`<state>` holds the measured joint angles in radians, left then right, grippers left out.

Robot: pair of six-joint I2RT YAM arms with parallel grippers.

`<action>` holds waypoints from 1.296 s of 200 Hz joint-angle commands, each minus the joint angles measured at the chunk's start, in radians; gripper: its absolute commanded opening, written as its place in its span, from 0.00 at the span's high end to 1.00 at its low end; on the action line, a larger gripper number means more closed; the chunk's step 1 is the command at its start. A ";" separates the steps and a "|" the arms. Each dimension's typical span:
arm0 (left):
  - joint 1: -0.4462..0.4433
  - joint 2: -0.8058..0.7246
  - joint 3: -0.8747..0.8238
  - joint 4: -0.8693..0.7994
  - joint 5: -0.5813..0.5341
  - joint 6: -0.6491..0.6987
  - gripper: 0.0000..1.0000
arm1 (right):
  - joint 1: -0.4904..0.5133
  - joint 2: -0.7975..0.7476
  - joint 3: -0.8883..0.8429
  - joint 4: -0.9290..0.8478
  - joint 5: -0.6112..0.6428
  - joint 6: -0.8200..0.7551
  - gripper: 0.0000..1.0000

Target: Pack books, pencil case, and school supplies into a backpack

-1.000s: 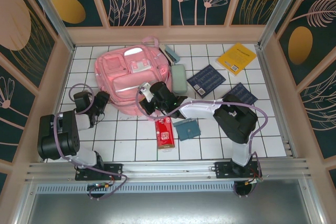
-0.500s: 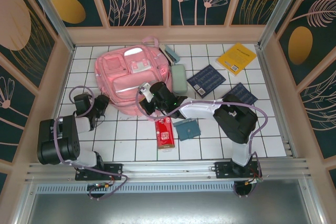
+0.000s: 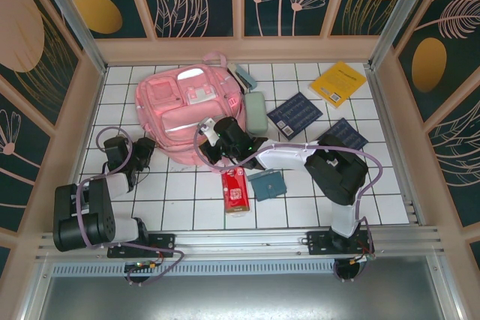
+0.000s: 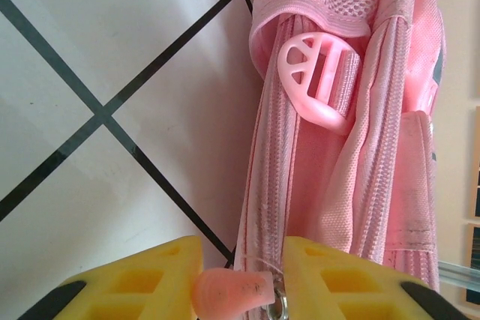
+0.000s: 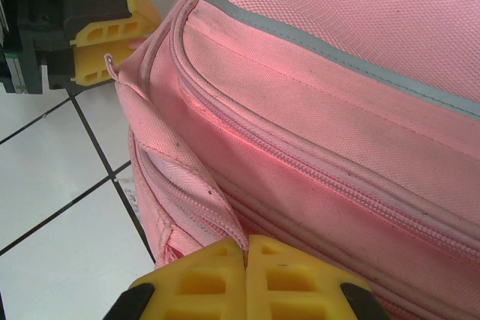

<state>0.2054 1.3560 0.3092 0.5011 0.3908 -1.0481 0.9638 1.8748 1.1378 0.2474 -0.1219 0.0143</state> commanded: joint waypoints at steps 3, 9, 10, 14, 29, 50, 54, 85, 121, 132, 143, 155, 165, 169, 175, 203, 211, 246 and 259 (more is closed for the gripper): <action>-0.004 0.023 0.002 0.022 0.023 -0.023 0.69 | 0.010 0.001 0.012 0.062 0.002 0.024 1.00; -0.003 0.031 0.004 0.024 0.022 -0.024 0.69 | 0.010 0.002 0.013 0.063 0.004 0.024 1.00; -0.004 0.032 0.005 0.025 0.022 -0.024 0.69 | 0.011 0.002 0.013 0.063 0.004 0.024 1.00; -0.004 0.038 0.007 0.025 0.022 -0.025 0.70 | 0.012 0.003 0.012 0.061 0.004 0.024 1.00; -0.004 0.050 0.014 0.025 0.020 -0.029 0.78 | 0.010 0.003 0.011 0.060 0.004 0.024 1.00; -0.003 0.049 0.023 0.011 0.004 -0.033 0.81 | 0.011 0.002 0.010 0.060 0.007 0.025 1.00; -0.004 0.048 0.024 0.006 0.000 -0.032 0.83 | 0.012 0.002 0.010 0.060 0.008 0.024 1.00; -0.003 0.033 0.059 -0.087 -0.050 -0.038 0.95 | 0.010 0.001 0.005 0.063 0.011 0.024 1.00; -0.003 0.033 0.102 -0.151 -0.125 -0.046 1.00 | 0.010 -0.018 -0.024 0.085 0.015 0.026 1.00; -0.003 0.042 0.117 -0.140 -0.139 -0.038 1.00 | 0.010 -0.028 -0.037 0.093 0.015 0.027 1.00; -0.003 0.050 0.129 -0.122 -0.161 -0.030 1.00 | 0.011 -0.037 -0.049 0.098 0.010 0.027 1.00; -0.003 0.053 0.127 -0.065 -0.177 -0.018 1.00 | 0.010 -0.049 -0.063 0.104 0.010 0.029 1.00; -0.003 0.051 0.126 -0.036 -0.208 -0.014 1.00 | 0.009 -0.060 -0.074 0.109 0.011 0.032 1.00; -0.003 0.050 0.123 -0.018 -0.217 -0.007 1.00 | 0.008 -0.062 -0.078 0.112 0.011 0.034 1.00; -0.003 0.049 0.120 0.011 -0.226 0.005 1.00 | 0.006 -0.067 -0.084 0.115 0.010 0.037 1.00; -0.003 0.046 0.115 0.095 -0.280 0.039 1.00 | 0.001 -0.086 -0.101 0.127 0.002 0.046 1.00; -0.003 0.047 0.114 0.110 -0.303 0.053 1.00 | 0.002 -0.088 -0.102 0.127 0.001 0.046 1.00; -0.003 0.049 0.103 0.196 -0.408 0.085 1.00 | 0.001 -0.104 -0.111 0.132 -0.021 0.049 1.00; -0.003 0.067 0.101 0.243 -0.432 0.083 1.00 | 0.001 -0.116 -0.120 0.138 -0.034 0.049 1.00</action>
<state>0.1818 1.4029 0.4076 0.5602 0.1478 -1.0077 0.9722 1.8416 1.0500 0.3717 -0.1352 0.0372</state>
